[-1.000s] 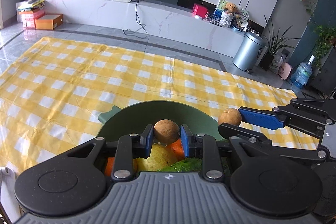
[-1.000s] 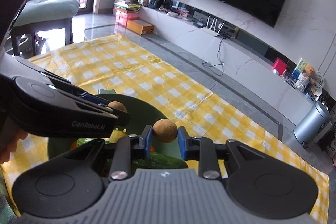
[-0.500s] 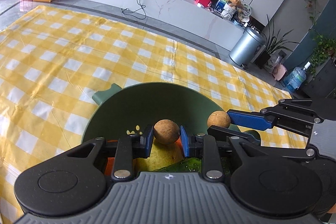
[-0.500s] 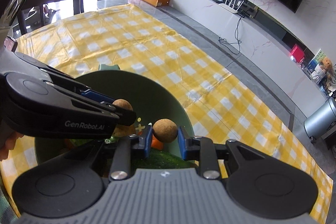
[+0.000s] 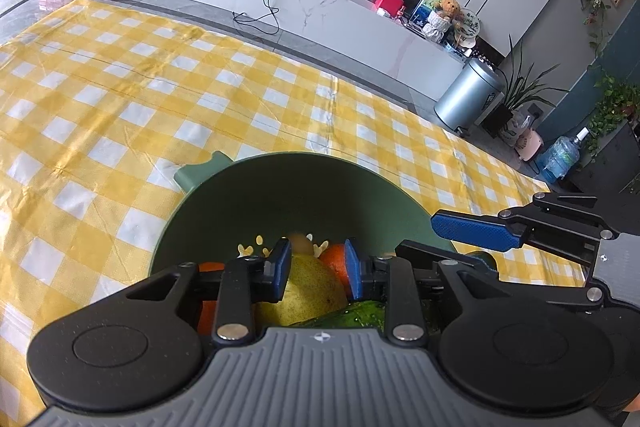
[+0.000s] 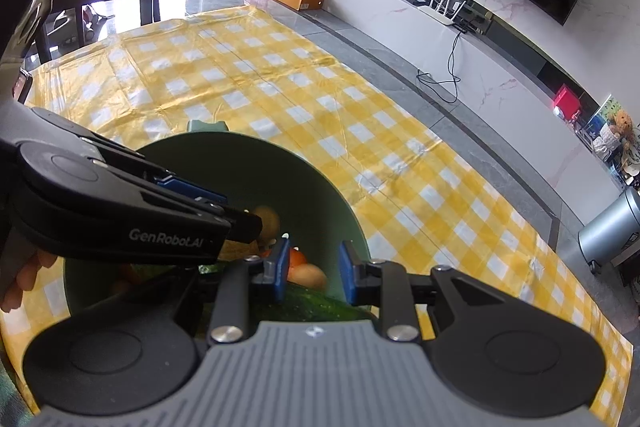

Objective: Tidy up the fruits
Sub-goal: 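Open both tools to release the brown fruits and lift away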

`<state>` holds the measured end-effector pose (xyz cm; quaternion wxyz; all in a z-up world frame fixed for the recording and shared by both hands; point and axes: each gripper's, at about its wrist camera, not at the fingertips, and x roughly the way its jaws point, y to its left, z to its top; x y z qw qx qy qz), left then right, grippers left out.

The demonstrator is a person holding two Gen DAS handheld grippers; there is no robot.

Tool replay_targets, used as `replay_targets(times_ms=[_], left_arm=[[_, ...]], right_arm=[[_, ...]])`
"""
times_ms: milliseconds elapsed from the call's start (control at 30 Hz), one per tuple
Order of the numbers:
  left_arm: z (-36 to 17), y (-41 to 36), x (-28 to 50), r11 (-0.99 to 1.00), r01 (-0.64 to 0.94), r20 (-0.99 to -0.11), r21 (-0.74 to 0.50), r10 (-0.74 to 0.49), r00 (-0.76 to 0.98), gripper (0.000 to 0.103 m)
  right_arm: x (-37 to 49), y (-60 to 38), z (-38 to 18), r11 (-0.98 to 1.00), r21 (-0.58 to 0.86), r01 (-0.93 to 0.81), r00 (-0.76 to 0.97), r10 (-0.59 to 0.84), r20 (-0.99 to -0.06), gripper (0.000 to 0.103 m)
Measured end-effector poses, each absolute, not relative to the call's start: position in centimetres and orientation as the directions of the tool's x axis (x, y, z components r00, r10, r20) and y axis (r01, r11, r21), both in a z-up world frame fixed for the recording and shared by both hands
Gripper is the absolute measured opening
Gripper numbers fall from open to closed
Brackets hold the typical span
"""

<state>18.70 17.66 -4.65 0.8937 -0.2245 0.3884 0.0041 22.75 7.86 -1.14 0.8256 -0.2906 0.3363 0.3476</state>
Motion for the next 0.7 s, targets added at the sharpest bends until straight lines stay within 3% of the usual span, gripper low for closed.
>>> replay_targets(times_ms=[133,200,400,500,700], left_arm=[[-4.1,17.4,18.2,0.907,-0.188,-0.682,-0.376,-0.133,0.719,0.046],[-3.7,17.4,17.9,0.908,-0.191,-0.669,-0.373,-0.121,0.733,0.057],[-2.2,17.1,16.8,0.907,-0.198,-0.646,-0.372,-0.1,0.757,0.072],[-1.0,16.5,16.1,0.918,-0.183,-0.628,-0.35,-0.085,0.774,0.073],[2.1,14.0,14.0,0.949,-0.123,-0.579,-0.292,-0.072,0.812,0.074]], right_arm=[[22.7,7.7,-0.9,0.598,-0.252,-0.761,0.545,0.377,-0.749,0.033],[22.6,7.5,-0.6,0.603,-0.248,-0.758,0.549,0.385,-0.742,0.035],[21.7,6.5,0.7,0.625,-0.262,-0.735,0.588,0.396,-0.705,0.048],[20.9,5.5,1.5,0.65,-0.272,-0.709,0.622,0.395,-0.677,0.061],[18.6,2.5,3.5,0.724,-0.264,-0.637,0.69,0.383,-0.614,0.076]])
